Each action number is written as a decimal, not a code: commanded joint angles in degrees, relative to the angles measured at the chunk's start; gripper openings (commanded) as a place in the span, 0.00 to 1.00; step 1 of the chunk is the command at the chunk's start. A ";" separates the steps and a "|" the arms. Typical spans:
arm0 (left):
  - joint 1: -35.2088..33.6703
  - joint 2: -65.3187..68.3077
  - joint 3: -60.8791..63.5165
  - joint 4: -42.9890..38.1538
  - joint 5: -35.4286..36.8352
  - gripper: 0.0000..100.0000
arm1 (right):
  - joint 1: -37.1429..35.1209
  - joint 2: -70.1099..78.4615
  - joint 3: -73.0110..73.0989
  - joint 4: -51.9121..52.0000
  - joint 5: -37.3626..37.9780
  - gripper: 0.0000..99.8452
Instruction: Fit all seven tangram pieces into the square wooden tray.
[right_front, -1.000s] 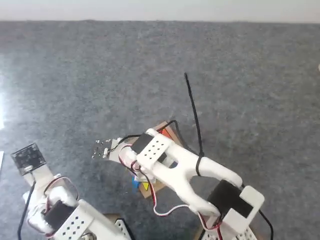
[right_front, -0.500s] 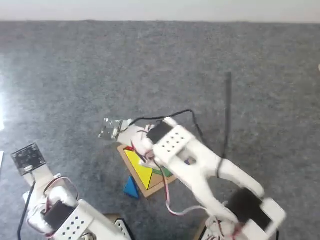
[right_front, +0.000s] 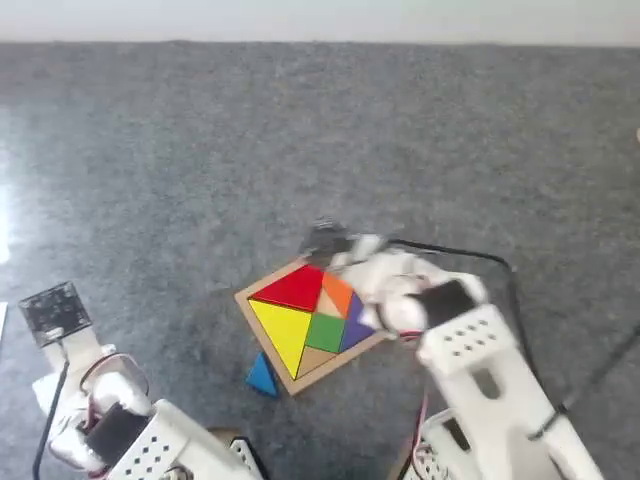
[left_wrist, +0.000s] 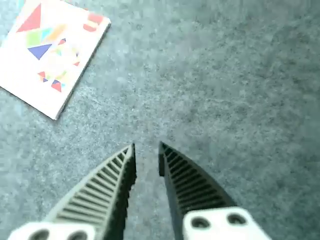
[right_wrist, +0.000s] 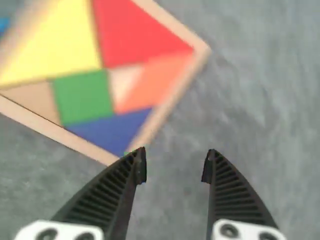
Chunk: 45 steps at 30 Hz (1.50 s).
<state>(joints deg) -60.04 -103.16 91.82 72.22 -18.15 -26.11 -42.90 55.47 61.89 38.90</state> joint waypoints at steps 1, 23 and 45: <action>4.92 -0.53 -5.67 1.05 1.14 0.11 | 7.96 -3.91 7.21 -4.18 1.23 0.19; 55.47 76.75 -37.58 1.76 0.62 0.12 | 21.41 29.41 -7.82 -7.08 -10.37 0.19; 58.37 77.63 -31.34 -16.97 20.66 0.12 | 21.49 30.46 -7.47 -7.34 -13.45 0.19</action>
<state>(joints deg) -1.76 -25.71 60.97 58.07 -0.31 -5.27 -12.40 50.37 55.21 26.07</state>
